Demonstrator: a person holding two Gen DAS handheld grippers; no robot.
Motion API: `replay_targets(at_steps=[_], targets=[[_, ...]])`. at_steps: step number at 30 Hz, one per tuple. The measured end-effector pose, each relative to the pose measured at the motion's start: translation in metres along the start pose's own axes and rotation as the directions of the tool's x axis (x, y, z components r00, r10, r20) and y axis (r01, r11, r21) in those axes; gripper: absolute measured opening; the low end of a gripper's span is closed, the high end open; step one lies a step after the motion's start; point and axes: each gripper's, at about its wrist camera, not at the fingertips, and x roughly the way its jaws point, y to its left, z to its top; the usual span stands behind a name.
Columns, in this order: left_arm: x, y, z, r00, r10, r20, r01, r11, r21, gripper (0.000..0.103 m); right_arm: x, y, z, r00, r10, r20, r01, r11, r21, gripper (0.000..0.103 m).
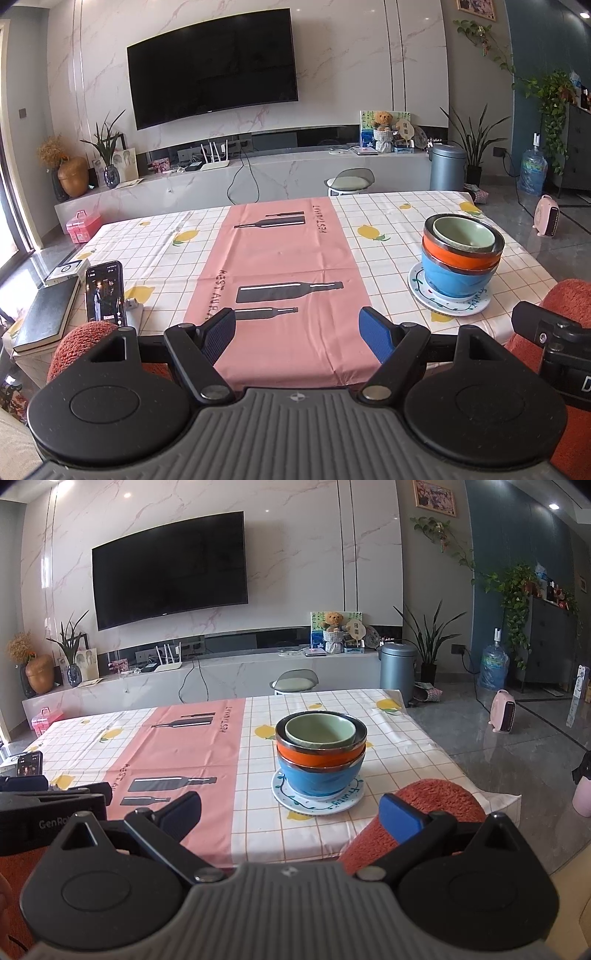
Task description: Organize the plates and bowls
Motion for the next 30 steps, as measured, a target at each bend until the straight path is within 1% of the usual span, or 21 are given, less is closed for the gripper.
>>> replay_targets(at_steps=[30], targets=[[-0.0007,-0.0005,0.0008,1.000,-0.006,-0.002,0.006,1.000,-0.005,0.089,0.0034,-0.0010,-0.0031,1.000,0.001,-0.012,-0.001,1.000,0.009,0.100]])
